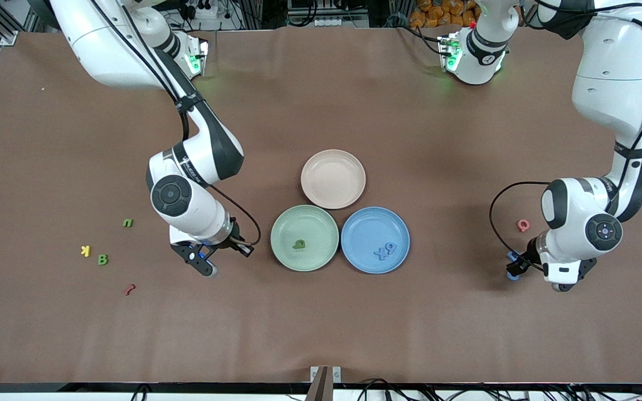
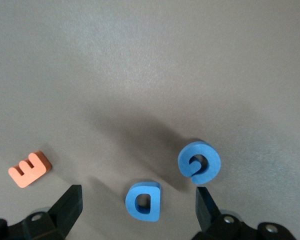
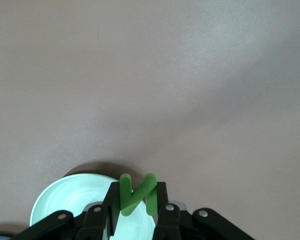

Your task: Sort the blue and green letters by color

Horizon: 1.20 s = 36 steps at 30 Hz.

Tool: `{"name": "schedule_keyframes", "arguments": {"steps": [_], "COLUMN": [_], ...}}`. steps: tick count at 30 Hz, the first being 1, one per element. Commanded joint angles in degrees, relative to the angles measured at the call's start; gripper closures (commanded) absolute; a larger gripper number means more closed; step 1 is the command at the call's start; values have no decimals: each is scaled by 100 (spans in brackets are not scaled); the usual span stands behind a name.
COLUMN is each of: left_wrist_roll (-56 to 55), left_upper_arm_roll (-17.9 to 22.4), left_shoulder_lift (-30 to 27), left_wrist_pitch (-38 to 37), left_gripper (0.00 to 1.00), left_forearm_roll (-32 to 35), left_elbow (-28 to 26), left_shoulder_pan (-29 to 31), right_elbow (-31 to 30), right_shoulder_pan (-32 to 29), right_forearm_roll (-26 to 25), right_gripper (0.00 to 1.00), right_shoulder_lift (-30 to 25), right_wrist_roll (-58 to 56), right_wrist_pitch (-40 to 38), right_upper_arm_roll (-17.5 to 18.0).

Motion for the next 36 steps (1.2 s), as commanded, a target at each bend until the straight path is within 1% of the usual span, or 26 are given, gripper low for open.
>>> {"name": "schedule_keyframes", "arguments": {"steps": [1, 11, 19, 22, 26, 27, 30, 31, 33, 35, 36], "left_wrist_roll": [-96, -202, -228, -228, -228, -228, -246, -254, -307, -404, -439], "left_upper_arm_roll": [2, -6, -6, -6, -6, -6, -6, -6, 2, 11, 11], "left_shoulder_lift": [-141, -133, -132, -132, -132, -132, -132, -132, -124, -115, -115], "left_wrist_pitch": [349, 376, 376, 376, 393, 393, 393, 402, 402, 411, 411], "left_gripper": [0, 0, 1, 26, 53, 58, 69, 70, 74, 82, 84], "left_forearm_roll": [-44, -44, -44, -44, -44, -44, -44, -44, -44, -44, -44], "left_elbow": [-371, -397, -406, -397, -397, -406, -406, -406, -406, -406, -415], "left_shoulder_pan": [-13, -74, -109, -101, -92, -92, -92, -101, -144, -197, -206], "right_elbow": [181, 181, 295, 418, 462, 462, 453, 453, 453, 453, 453], "right_shoulder_pan": [167, 589, 879, 1011, 1134, 1161, 1222, 1231, 1240, 1240, 1249], "right_forearm_roll": [3, -23, -58, -67, -102, -146, -252, -278, -287, -287, -287], "right_gripper": [100, 100, 100, 100, 100, 100, 100, 98, 84, 73, 69], "right_shoulder_lift": [173, 498, 726, 876, 955, 964, 964, 982, 1017, 1017, 1017], "right_wrist_roll": [270, 956, 1264, 1413, 1545, 1571, 1720, 1773, 1844, 1853, 1853], "right_wrist_pitch": [105, 966, 1116, 1116, 1125, 1116, 1107, 1107, 1107, 1107, 1107], "right_upper_arm_roll": [-13, -21, -21, -30, -30, -30, -30, -30, -30, -30, -30]}}
